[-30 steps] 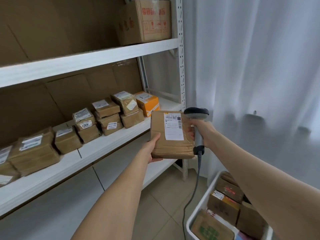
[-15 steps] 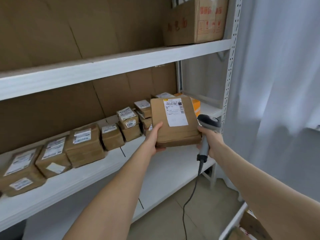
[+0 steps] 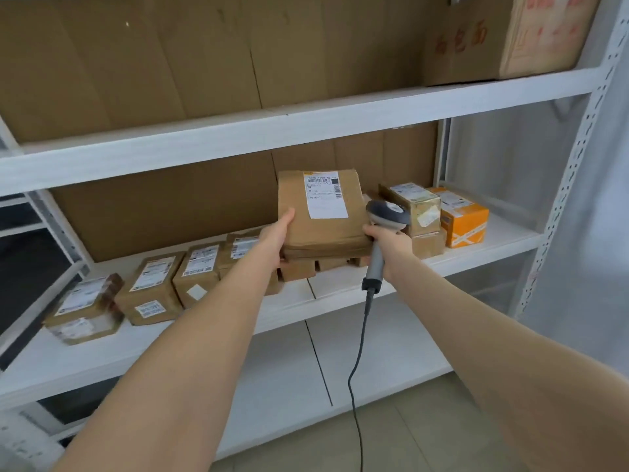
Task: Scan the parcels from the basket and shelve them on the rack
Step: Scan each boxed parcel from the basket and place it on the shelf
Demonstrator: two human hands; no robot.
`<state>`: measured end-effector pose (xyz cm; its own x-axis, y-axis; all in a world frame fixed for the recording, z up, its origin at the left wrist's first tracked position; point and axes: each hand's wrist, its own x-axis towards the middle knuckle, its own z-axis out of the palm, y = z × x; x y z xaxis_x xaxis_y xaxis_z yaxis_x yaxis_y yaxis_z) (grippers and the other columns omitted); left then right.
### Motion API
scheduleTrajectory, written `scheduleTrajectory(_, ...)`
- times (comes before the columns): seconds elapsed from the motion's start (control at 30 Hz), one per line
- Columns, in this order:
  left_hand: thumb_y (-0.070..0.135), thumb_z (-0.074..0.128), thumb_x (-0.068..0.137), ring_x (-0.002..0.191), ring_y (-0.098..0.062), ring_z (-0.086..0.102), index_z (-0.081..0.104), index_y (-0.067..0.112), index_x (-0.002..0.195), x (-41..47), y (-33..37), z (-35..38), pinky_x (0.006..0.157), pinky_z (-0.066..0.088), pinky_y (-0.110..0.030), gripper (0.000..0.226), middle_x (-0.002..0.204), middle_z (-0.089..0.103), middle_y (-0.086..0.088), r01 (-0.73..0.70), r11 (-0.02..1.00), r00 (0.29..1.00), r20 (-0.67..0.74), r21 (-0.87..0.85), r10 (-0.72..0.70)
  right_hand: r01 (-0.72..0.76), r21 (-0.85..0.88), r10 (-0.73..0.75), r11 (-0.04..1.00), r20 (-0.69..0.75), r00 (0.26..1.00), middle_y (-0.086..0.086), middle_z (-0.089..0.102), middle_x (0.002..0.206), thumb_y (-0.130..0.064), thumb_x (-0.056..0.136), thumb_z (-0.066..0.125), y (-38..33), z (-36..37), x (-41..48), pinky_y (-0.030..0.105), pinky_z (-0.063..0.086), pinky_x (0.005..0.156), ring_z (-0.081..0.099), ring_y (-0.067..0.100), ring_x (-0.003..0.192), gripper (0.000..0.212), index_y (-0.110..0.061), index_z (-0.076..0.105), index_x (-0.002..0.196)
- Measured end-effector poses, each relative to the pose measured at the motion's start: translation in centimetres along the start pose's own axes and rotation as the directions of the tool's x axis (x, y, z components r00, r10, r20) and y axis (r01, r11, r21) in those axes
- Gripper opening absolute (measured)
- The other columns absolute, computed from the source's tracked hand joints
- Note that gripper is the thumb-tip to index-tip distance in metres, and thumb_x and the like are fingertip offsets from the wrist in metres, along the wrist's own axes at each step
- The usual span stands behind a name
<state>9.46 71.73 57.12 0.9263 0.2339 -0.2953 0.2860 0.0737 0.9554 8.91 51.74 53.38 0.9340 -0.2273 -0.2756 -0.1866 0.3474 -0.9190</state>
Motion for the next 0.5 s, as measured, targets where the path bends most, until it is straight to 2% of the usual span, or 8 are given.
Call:
scheduleTrajectory(0.1,0.055,0.065,0.081,0.082,-0.022,0.058,0.050,0.019,0.118,1.6,1.4,-3.7,0.068,0.050,-0.039,0.054,0.095,0.060,-0.003,-0.005,1.000,0.998,-0.065,0.014,0.006,-0.021,-0.013,0.021,1.000,0.048,0.999,0.009,0.055,0.096,-0.025,0.077,0.080,0.8,4.4,0.6,0.040,0.057,0.074,0.057,0.024,0.082,0.048,-0.015,0.046,0.108)
scheduleTrajectory(0.17,0.054,0.065,0.082,0.085,-0.023,0.058,0.050,0.019,0.122,3.1,2.1,-6.0,0.074,0.052,-0.041,0.056,0.097,0.060,-0.004,-0.007,0.999,0.996,-0.086,0.032,0.010,-0.014,-0.020,0.016,1.000,0.075,0.997,0.008,0.056,0.095,-0.025,0.077,0.080,1.4,7.2,1.2,0.035,0.053,0.066,0.057,0.023,0.082,0.045,-0.015,0.048,0.107)
scheduleTrajectory(0.23,0.052,0.064,0.082,0.086,-0.023,0.057,0.049,0.019,0.123,5.1,2.6,-8.2,0.080,0.051,-0.042,0.055,0.098,0.059,-0.005,0.001,0.998,0.994,-0.109,0.061,0.005,-0.024,-0.001,0.024,1.000,0.096,0.995,0.009,0.056,0.097,-0.022,0.078,0.079,2.1,10.0,1.9,0.032,0.051,0.058,0.057,0.024,0.084,0.037,-0.017,0.049,0.097)
scheduleTrajectory(0.37,0.052,0.061,0.084,0.095,-0.024,0.057,0.049,0.017,0.122,9.0,3.1,-11.9,0.090,0.048,-0.040,0.053,0.102,0.059,-0.006,0.038,0.990,0.990,-0.140,0.138,-0.018,-0.090,-0.007,0.090,0.996,0.087,0.992,0.010,0.055,0.099,-0.020,0.079,0.079,4.0,14.8,3.5,0.035,0.054,0.061,0.057,0.026,0.087,0.035,-0.018,0.045,0.089)
scheduleTrajectory(0.4,0.052,0.060,0.086,0.090,-0.023,0.057,0.049,0.017,0.119,9.9,3.1,-12.5,0.085,0.048,-0.037,0.050,0.098,0.058,-0.006,0.041,0.986,0.990,-0.142,0.161,-0.018,-0.099,-0.014,0.100,0.995,0.080,0.992,0.010,0.056,0.101,-0.021,0.079,0.079,4.6,15.6,4.0,0.035,0.054,0.062,0.058,0.026,0.090,0.035,-0.016,0.046,0.092)
scheduleTrajectory(0.43,0.051,0.058,0.087,0.080,-0.021,0.055,0.048,0.018,0.115,10.6,3.0,-13.0,0.073,0.047,-0.034,0.044,0.090,0.056,-0.004,0.043,0.980,0.990,-0.140,0.194,-0.016,-0.107,-0.021,0.108,0.994,0.069,0.992,0.011,0.056,0.103,-0.021,0.079,0.079,5.2,16.4,4.5,0.035,0.054,0.063,0.059,0.027,0.093,0.036,-0.015,0.047,0.096)
scheduleTrajectory(0.5,0.050,0.054,0.090,0.066,-0.018,0.046,0.043,0.020,0.106,11.8,2.5,-13.7,0.055,0.037,-0.029,0.036,0.078,0.048,-0.002,0.073,0.958,0.989,-0.144,0.277,-0.034,-0.120,-0.035,0.121,0.992,0.034,0.992,0.011,0.057,0.103,-0.021,0.079,0.079,6.4,17.3,5.4,0.038,0.055,0.069,0.059,0.028,0.096,0.041,-0.014,0.047,0.103)
